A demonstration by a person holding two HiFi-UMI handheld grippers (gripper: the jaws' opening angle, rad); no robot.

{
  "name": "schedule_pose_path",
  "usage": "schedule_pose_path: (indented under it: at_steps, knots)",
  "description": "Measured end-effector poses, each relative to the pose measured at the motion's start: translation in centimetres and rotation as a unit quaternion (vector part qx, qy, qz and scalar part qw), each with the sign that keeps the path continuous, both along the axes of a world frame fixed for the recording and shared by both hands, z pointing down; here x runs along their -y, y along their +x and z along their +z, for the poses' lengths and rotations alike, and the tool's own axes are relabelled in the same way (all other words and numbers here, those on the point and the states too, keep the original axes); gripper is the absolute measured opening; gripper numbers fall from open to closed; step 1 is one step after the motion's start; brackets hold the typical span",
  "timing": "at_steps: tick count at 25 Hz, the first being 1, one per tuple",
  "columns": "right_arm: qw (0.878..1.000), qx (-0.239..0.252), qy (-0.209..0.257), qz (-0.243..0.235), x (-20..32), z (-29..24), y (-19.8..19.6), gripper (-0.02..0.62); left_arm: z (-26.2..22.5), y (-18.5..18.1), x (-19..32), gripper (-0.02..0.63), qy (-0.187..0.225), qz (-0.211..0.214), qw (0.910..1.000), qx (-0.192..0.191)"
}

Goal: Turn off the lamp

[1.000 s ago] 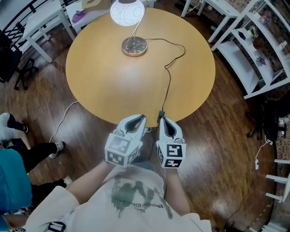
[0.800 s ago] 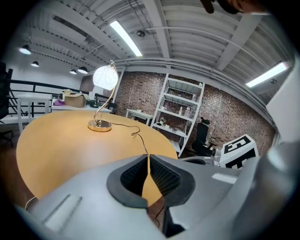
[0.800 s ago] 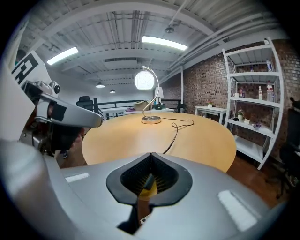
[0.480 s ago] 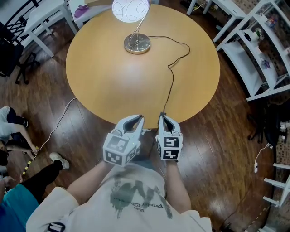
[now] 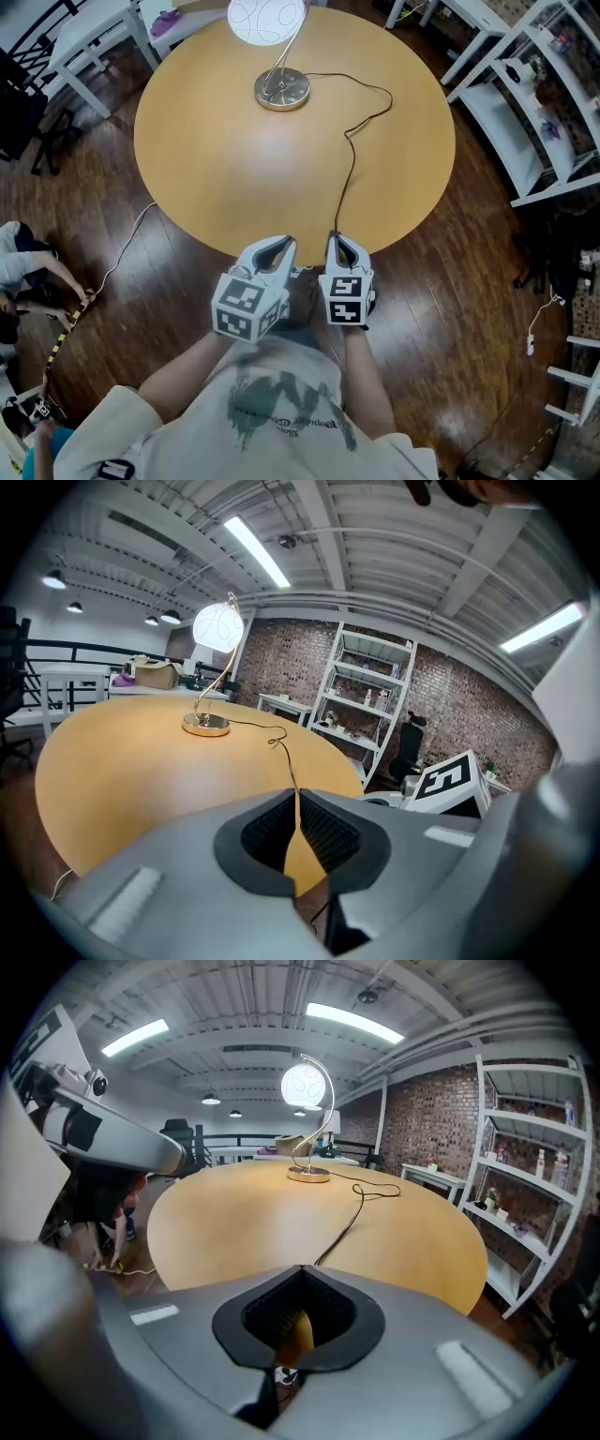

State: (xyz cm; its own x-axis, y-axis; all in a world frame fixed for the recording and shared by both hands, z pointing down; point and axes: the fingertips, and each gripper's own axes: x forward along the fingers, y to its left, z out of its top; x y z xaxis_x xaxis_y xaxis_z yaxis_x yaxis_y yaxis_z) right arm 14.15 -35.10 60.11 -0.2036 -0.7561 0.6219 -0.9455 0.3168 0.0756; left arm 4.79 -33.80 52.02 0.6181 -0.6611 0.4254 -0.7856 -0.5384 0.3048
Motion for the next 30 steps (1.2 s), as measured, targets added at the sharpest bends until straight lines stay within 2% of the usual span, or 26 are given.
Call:
schedule_pose_path:
  at_steps: [3,15,24,30]
  knots:
    - [1.000,0.003,-0.013,-0.005,0.4,0.0,-0.1,-0.002,0.0,0.1,0.1,-0.011,0.000,0.001,1.0000,-0.001]
    - [1.000,0.006,-0.006,0.000,1.0,0.2,-0.2,0.000,0.0,-0.2,0.4,-0.009,0.002,-0.002,1.0000,-0.005]
    - [0.995,0.061,0.071,0.025,-0.9,-5.4,-0.6,-0.002,-0.8,-0.8,-0.2,-0.009,0.014,-0.005,0.9999,-0.008]
    - [0.989,0.085,0.119,0.016,-2.8,-10.6,-2.6,-0.002,-3.0,-1.1,-1.4,-0.009,0.036,-0.007,0.9991,-0.018]
